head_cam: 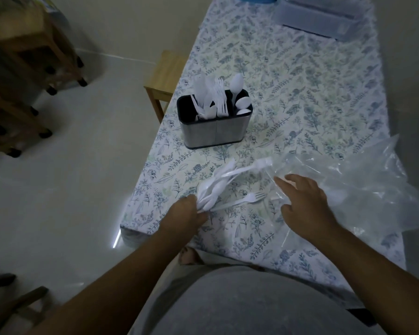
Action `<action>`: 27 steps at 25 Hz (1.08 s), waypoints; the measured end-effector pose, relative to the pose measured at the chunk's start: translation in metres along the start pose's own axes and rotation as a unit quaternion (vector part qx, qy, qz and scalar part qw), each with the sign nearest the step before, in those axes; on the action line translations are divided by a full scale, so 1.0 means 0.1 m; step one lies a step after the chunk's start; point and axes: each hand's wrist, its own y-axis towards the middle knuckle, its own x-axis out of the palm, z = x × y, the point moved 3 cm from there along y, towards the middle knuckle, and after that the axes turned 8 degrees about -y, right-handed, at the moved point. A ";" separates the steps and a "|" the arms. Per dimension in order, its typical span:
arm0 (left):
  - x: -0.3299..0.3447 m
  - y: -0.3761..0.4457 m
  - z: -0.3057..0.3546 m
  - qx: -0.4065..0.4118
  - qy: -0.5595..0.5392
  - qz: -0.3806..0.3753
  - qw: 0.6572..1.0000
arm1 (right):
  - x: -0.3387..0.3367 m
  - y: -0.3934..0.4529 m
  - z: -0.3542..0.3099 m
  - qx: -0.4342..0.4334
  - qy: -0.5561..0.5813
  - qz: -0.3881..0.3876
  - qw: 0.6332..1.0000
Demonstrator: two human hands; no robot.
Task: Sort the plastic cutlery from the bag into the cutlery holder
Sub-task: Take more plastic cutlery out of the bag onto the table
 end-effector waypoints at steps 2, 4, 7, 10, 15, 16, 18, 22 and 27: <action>-0.02 0.10 0.16 -0.029 -0.009 0.028 0.999 | 0.02 -0.03 -0.06 -0.007 0.010 0.036 0.999; -0.01 0.23 0.36 -0.032 0.011 0.061 0.998 | 0.04 -0.06 -0.11 -0.014 0.028 0.038 0.999; 0.07 0.39 0.51 -0.017 0.027 0.080 0.996 | 0.04 -0.07 -0.11 -0.002 0.075 0.020 0.997; 0.10 0.35 0.54 0.005 0.043 0.103 0.994 | 0.01 -0.09 -0.07 0.021 0.142 0.024 0.989; 0.37 0.16 0.81 0.221 0.099 0.044 0.969 | -0.04 -0.09 -0.06 0.040 0.199 0.044 0.978; 0.45 0.16 0.88 0.271 0.112 0.006 0.956 | -0.05 -0.09 -0.06 0.037 0.198 0.044 0.978; 0.56 0.26 0.96 0.315 0.135 -0.011 0.939 | -0.06 -0.10 -0.06 0.033 0.194 0.041 0.980; 0.61 0.50 1.10 0.302 0.179 -0.048 0.935 | -0.07 -0.08 -0.04 0.037 0.195 0.041 0.979; 0.55 0.49 1.01 0.412 0.131 -0.043 0.900 | -0.06 -0.06 -0.03 0.043 0.210 0.045 0.976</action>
